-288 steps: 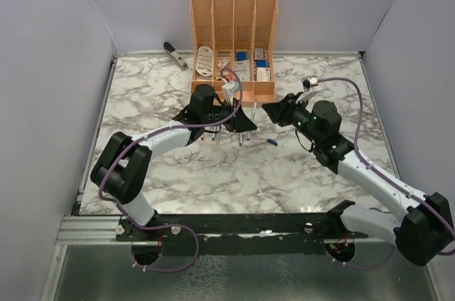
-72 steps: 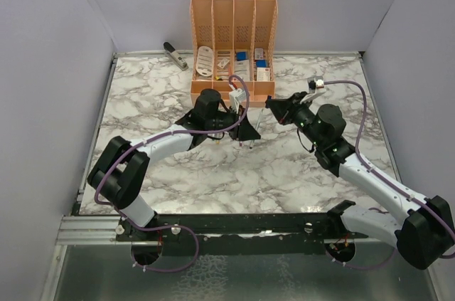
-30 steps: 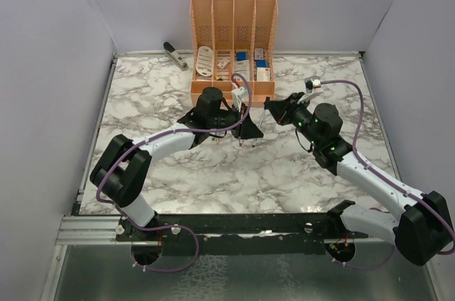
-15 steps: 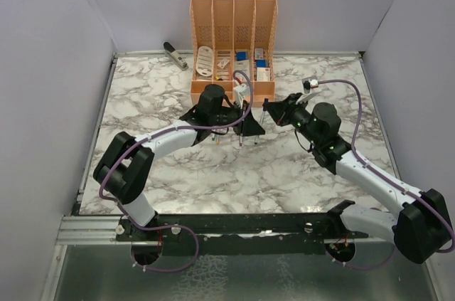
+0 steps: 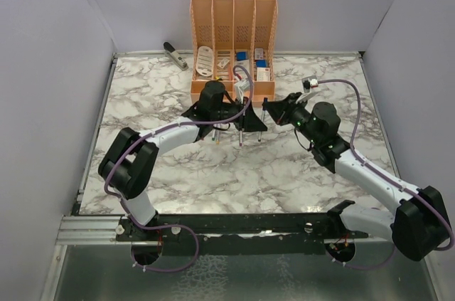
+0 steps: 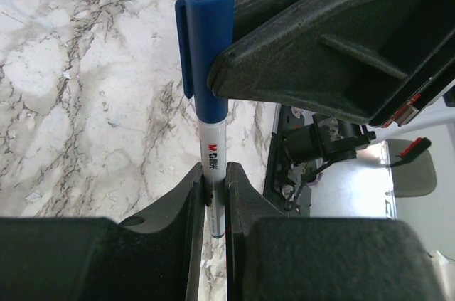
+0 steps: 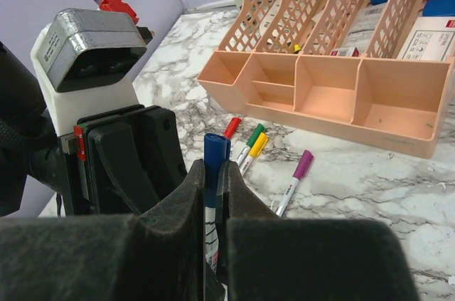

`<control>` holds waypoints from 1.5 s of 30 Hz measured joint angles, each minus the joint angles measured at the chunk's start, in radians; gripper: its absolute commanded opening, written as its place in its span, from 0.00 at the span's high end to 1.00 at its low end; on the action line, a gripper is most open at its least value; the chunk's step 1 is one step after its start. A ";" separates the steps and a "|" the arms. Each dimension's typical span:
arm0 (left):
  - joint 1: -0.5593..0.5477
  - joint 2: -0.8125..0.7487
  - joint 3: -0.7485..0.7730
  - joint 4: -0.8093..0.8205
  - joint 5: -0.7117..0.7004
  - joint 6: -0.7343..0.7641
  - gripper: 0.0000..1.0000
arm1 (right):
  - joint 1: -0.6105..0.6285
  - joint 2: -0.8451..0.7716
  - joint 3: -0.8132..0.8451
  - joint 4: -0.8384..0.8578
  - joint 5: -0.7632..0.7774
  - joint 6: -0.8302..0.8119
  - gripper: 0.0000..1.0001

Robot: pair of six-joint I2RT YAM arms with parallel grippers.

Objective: Insert the pens into the pen caps

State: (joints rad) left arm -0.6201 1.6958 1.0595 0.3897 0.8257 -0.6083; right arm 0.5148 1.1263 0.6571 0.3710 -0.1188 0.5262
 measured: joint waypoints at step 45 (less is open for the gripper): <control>0.113 0.066 -0.115 0.123 0.122 -0.120 1.00 | 0.122 0.196 0.162 -0.198 0.145 -0.079 0.83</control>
State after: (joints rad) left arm -0.5072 1.7618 0.9447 0.5129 0.9474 -0.7280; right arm 0.6369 1.3220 0.8188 0.1726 0.0257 0.4473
